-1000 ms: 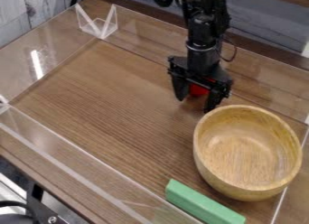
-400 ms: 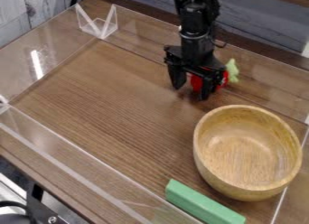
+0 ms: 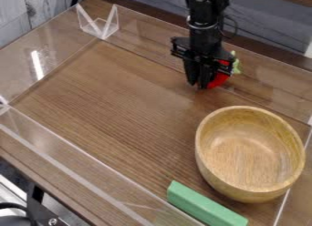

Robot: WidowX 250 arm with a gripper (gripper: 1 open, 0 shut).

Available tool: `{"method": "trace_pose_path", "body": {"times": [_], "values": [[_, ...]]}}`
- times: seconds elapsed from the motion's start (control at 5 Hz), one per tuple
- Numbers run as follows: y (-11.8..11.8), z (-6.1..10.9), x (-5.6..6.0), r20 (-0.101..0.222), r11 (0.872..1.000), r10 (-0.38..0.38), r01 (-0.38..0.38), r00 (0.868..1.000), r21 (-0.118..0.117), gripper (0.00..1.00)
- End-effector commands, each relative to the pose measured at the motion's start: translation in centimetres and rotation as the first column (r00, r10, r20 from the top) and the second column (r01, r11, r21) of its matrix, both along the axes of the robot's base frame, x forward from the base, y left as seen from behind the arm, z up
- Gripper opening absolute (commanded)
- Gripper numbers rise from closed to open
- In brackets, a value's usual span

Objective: Move the red object to the left side of the table

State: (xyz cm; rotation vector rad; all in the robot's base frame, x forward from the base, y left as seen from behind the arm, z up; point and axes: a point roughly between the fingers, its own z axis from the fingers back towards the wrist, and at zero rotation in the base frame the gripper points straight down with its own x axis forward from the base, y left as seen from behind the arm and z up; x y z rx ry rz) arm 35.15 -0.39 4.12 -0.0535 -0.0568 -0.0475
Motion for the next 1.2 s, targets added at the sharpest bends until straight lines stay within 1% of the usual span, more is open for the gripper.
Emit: {"method": "trace_pose_path", "body": {"times": [0.0, 0.2, 0.4, 0.6, 0.8, 1.0], "values": [[0.0, 1.7, 1.6, 0.037, 0.999, -0.042, 0.042, 0.998, 0.01, 0.0], [0.7, 0.1, 1.4, 0.015, 0.998, -0.06, 0.06, 0.998, 0.012, 0.0], [1.3, -1.0, 1.2, -0.002, 0.997, -0.075, 0.075, 0.997, 0.009, 1.0], [1.1, -0.8, 0.6, -0.008, 0.998, -0.068, 0.068, 0.998, 0.007, 1.0], [1.0, -0.8, 0.5, -0.008, 0.998, -0.068, 0.068, 0.998, 0.009, 0.0], [-0.3, -0.4, 0.8, 0.006, 0.994, -0.109, 0.109, 0.994, 0.008, 0.0]]}}
